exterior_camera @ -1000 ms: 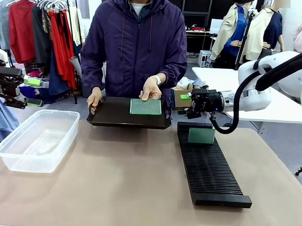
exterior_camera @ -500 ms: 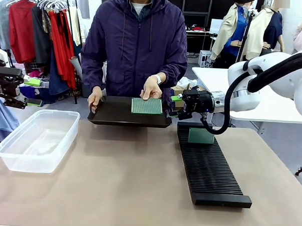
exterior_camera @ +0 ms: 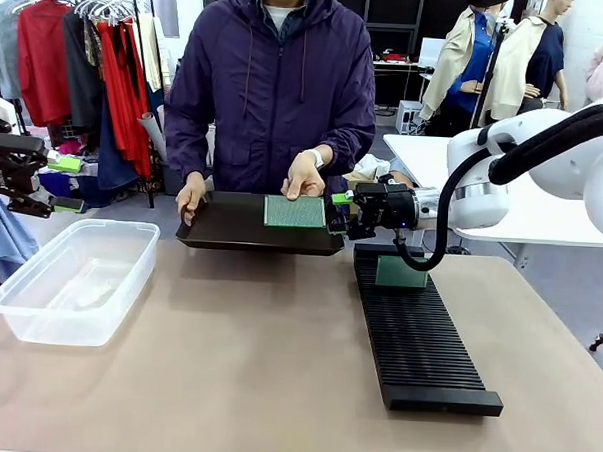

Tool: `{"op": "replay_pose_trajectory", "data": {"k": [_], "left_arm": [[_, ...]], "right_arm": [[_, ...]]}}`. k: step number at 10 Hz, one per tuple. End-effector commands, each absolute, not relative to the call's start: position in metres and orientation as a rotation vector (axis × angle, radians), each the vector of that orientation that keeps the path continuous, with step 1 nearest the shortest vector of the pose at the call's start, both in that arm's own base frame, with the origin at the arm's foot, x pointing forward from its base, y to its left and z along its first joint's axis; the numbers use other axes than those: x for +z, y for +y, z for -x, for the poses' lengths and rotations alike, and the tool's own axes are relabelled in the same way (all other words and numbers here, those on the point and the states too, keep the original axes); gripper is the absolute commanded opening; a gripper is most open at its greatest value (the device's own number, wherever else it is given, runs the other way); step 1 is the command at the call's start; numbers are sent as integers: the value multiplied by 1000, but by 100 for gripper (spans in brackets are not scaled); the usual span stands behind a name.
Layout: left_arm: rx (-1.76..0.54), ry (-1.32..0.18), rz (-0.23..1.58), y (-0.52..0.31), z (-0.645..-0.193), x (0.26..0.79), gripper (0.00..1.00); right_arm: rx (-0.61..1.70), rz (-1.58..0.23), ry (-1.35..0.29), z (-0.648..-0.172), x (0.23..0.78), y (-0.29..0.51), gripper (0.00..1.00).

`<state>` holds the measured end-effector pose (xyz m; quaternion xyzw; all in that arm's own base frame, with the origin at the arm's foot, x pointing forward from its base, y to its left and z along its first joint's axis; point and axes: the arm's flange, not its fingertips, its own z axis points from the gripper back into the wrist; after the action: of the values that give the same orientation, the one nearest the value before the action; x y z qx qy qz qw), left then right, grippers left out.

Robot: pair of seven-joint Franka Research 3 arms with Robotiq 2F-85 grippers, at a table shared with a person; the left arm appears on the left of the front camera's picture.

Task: Sort PCBs into racks and boxes based on the side picked up.
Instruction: Pick up the Blank PCB handed by the Human.

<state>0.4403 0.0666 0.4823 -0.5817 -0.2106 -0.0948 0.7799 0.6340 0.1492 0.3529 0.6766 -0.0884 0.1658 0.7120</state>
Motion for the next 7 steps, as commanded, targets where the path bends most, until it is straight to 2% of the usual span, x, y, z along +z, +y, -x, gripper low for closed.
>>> {"op": "replay_pose_trajectory", "data": {"k": [1, 7], "left_arm": [[-198, -451, 1259, 67, -440, 484, 100], [-198, -451, 1259, 67, -440, 484, 100]], "right_arm": [[386, -1492, -262, -628, 354, 160, 100], [387, -1502, -296, -630, 353, 178, 100]]}}
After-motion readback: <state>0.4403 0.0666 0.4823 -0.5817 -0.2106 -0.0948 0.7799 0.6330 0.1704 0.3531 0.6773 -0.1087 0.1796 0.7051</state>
